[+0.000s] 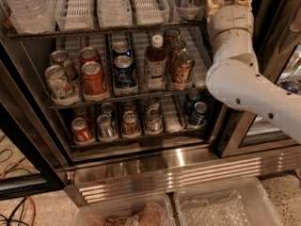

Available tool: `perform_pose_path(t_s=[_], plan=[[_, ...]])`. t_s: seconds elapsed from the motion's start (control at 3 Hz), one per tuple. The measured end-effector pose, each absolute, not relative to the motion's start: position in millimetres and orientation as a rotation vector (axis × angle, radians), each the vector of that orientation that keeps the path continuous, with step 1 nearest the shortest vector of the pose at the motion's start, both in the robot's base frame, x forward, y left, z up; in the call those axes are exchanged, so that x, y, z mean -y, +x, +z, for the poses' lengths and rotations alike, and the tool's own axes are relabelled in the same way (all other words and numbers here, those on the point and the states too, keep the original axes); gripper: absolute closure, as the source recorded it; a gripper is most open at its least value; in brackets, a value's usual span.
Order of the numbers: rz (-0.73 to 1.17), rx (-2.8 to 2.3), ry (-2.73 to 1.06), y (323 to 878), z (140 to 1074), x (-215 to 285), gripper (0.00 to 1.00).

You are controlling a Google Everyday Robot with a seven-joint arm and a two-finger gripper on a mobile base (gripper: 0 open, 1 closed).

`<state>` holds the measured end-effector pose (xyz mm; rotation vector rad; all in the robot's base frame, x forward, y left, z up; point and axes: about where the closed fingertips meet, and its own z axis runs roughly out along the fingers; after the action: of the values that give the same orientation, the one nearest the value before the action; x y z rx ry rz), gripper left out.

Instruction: Pick blue plastic bottle from top shelf of fridge

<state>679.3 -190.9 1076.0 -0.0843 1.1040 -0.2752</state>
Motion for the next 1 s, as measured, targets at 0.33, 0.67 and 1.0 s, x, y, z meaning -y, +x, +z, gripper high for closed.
perform_pose_path(t_s=[0.33, 0.67, 1.0], plan=[[-0.277, -1.09, -0.084, 678.4, 1078.7, 192.3, 1.0], [-0.279, -1.073, -0.086, 677.5, 1082.8, 193.7, 1.0], [-0.279, -1.061, -0.088, 677.0, 1086.5, 194.2, 1.0]])
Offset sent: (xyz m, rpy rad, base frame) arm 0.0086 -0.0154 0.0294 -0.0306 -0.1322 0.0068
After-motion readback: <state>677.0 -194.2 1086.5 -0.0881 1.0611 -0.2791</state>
